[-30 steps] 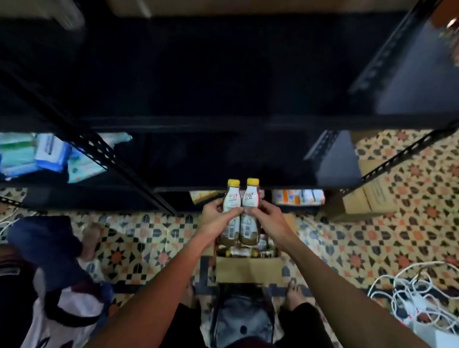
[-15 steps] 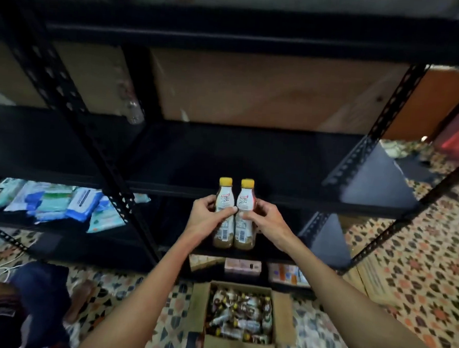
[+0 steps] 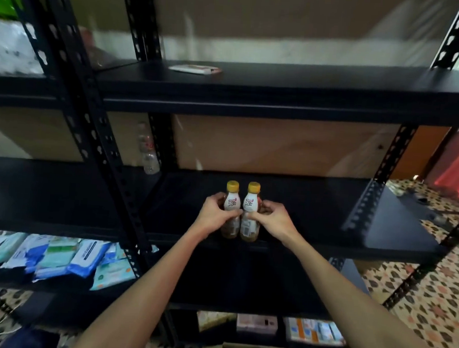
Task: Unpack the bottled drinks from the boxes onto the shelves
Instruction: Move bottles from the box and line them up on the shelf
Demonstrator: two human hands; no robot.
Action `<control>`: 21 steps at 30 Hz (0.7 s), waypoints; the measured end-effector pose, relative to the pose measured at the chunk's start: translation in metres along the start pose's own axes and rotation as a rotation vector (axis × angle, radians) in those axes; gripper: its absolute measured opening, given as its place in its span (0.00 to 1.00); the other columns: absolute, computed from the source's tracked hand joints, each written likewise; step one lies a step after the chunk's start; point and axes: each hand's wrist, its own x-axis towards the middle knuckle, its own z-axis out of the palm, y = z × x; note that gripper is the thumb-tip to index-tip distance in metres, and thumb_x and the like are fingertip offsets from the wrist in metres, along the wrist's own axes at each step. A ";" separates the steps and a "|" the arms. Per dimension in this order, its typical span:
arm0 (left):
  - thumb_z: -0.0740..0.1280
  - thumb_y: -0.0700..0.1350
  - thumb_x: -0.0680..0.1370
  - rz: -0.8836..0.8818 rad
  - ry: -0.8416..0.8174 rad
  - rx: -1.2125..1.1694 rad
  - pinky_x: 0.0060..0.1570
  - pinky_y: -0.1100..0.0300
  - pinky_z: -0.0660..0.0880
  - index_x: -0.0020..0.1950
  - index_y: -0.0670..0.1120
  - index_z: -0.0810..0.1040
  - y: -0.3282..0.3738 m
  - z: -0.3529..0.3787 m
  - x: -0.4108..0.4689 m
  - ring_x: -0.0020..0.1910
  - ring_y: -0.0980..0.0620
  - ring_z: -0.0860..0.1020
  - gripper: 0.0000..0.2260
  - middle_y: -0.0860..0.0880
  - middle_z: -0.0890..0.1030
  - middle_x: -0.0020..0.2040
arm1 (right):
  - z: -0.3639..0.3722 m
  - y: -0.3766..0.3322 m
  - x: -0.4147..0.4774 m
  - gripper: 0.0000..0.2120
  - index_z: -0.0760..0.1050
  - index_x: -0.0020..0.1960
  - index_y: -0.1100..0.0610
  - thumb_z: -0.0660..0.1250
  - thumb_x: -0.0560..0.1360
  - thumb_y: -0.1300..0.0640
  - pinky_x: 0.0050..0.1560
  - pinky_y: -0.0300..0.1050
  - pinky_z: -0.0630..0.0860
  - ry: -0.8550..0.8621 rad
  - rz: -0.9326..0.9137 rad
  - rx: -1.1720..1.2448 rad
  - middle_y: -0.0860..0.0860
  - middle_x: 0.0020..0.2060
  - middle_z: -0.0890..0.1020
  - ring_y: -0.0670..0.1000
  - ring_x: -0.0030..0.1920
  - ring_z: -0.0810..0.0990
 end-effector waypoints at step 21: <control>0.74 0.35 0.74 0.064 -0.096 0.072 0.61 0.62 0.75 0.69 0.49 0.75 0.015 -0.038 0.060 0.62 0.53 0.78 0.25 0.49 0.79 0.62 | 0.001 -0.015 0.056 0.31 0.71 0.73 0.47 0.77 0.72 0.48 0.54 0.38 0.73 0.027 -0.105 -0.116 0.46 0.59 0.76 0.47 0.58 0.77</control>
